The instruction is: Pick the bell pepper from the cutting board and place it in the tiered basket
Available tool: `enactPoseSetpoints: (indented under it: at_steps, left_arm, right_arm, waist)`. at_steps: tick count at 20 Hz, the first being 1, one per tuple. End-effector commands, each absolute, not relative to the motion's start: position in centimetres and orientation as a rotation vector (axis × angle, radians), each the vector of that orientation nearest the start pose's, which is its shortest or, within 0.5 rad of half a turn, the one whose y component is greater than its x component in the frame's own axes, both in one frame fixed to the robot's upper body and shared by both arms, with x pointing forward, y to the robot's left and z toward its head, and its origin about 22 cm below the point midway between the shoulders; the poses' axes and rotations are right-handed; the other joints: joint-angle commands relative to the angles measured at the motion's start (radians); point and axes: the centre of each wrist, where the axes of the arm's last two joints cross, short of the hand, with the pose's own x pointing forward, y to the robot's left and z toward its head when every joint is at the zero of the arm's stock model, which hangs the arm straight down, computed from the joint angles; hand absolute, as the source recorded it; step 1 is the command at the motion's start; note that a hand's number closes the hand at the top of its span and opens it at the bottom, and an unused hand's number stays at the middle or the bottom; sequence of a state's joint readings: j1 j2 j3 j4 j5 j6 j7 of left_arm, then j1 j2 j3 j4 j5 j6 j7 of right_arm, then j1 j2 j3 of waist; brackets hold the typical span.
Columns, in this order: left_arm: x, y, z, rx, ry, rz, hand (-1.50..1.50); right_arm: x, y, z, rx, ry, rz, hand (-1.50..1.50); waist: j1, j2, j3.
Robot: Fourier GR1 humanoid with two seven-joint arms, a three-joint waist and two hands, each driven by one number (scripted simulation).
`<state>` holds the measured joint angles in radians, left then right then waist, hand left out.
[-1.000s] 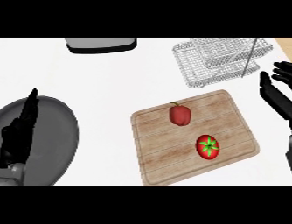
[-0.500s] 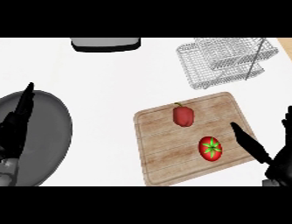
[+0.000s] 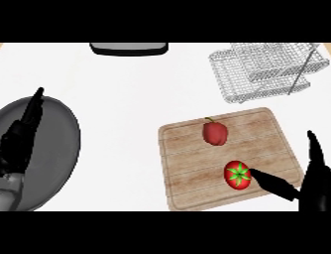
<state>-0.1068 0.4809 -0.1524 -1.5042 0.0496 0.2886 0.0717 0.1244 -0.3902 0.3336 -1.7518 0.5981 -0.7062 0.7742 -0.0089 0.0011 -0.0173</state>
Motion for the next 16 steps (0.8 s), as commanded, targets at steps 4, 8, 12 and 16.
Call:
enactPoseSetpoints:
  at_steps: [4, 8, 12, 16]
  left_arm:
    - [26.4, 29.6, 2.8, 0.438, -1.529, -0.243, 0.00]
    - [27.7, 28.9, 4.0, 0.431, -1.553, -0.258, 0.00]
    - [28.1, 29.0, 3.2, 0.442, -1.531, -0.248, 0.00]
    - [27.5, 29.7, 3.0, 0.434, -1.520, -0.234, 0.00]
  right_arm:
    - [22.7, -21.3, 7.9, -1.006, -0.941, 0.058, -1.50]
    - [24.2, -17.2, 9.6, -0.960, -0.834, 0.080, -1.50]
    - [26.0, -15.4, 10.2, -0.969, -0.757, 0.118, -1.50]
    - [26.6, -14.3, 9.3, -0.962, -0.664, 0.145, -1.50]
  waist:
    - [0.021, -0.001, 0.003]
    - [0.023, 0.001, 0.008]
    - [0.015, 0.002, 0.010]
    - [0.013, -0.004, 0.011]
